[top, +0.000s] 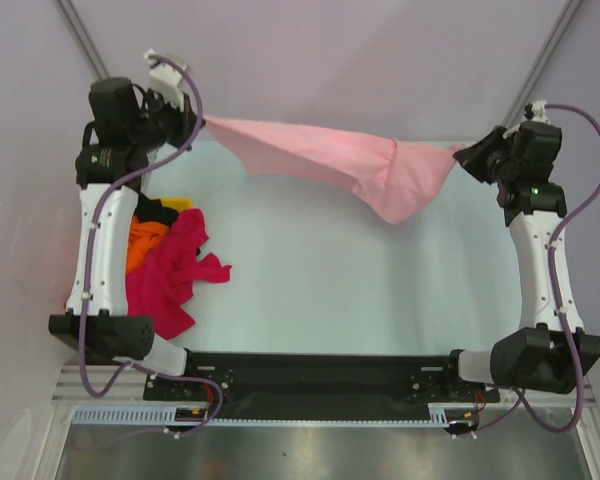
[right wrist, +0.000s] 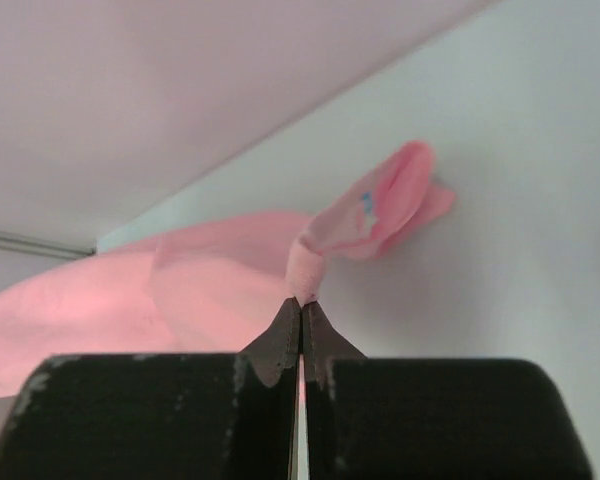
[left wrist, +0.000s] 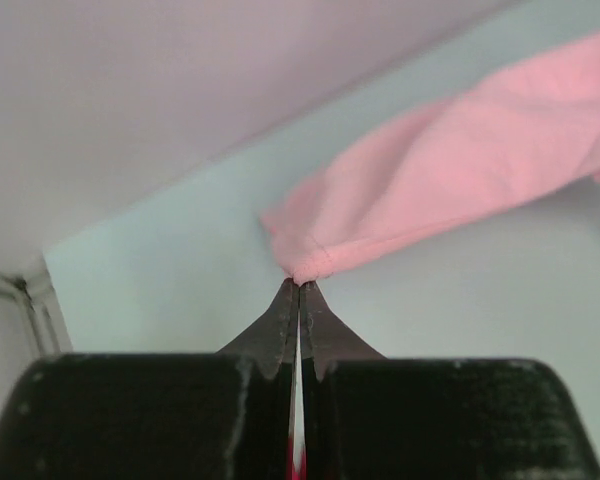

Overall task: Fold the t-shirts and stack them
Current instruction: Flatten the tshirt out

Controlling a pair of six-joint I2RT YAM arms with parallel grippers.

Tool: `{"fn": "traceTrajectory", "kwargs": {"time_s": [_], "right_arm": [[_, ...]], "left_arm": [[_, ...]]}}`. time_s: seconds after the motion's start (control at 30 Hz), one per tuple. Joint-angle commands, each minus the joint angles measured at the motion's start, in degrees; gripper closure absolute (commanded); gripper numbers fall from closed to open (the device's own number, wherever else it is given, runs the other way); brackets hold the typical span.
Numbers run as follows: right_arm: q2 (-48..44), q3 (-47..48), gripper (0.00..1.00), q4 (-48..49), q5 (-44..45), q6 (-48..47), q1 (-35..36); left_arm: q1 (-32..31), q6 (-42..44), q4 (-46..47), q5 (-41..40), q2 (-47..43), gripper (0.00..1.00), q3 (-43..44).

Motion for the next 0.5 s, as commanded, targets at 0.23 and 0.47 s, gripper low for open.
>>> {"fn": "traceTrajectory", "kwargs": {"time_s": [0.23,0.47], "right_arm": [[-19.10,-22.54,1.00,-21.03,-0.86,2.13,-5.69],[-18.70,-33.27,1.00,-13.69,-2.53,6.78,-4.65]], "left_arm": [[3.84,12.19,-15.48,-0.02,-15.27,1.00,-38.49],[4.20,11.06,-9.63,-0.30,-13.97,1.00,-44.76]]}}
